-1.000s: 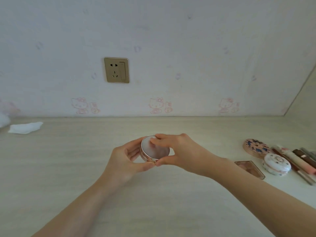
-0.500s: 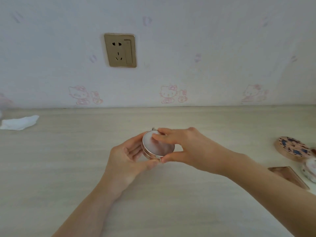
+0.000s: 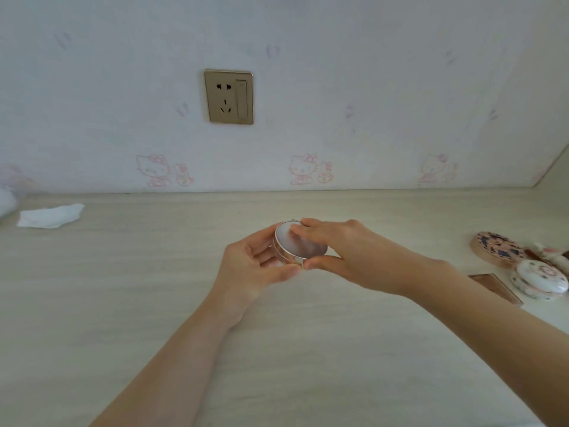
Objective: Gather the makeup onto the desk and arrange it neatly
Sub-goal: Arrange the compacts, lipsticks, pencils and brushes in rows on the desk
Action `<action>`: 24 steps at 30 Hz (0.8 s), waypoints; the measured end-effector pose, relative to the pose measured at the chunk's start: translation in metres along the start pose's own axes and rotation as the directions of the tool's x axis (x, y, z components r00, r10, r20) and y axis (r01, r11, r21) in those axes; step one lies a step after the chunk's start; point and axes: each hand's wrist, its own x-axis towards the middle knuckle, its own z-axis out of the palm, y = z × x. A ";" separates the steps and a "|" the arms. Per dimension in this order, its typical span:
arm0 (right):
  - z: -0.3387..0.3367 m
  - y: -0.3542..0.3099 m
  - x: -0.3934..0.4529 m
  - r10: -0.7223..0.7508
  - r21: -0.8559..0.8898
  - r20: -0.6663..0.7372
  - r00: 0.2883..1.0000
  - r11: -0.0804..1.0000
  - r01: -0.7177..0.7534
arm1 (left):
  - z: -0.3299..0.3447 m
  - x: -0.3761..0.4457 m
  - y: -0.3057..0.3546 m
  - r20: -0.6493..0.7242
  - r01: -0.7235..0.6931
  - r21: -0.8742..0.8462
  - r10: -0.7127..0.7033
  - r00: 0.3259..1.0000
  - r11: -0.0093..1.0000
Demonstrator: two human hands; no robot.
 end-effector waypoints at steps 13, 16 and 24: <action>-0.004 -0.008 -0.004 0.026 -0.019 -0.014 1.000 0.999 -0.026 | 0.001 0.003 0.001 -0.003 0.014 0.000 -0.014 1.000 1.000; -0.006 -0.011 -0.005 0.069 0.007 0.035 0.997 0.998 -0.070 | 0.003 0.004 0.001 0.000 0.022 0.026 -0.022 1.000 0.999; -0.012 -0.018 0.004 0.112 -0.197 0.127 0.986 0.977 -0.085 | 0.006 0.006 -0.001 0.042 0.032 0.052 -0.035 0.999 0.998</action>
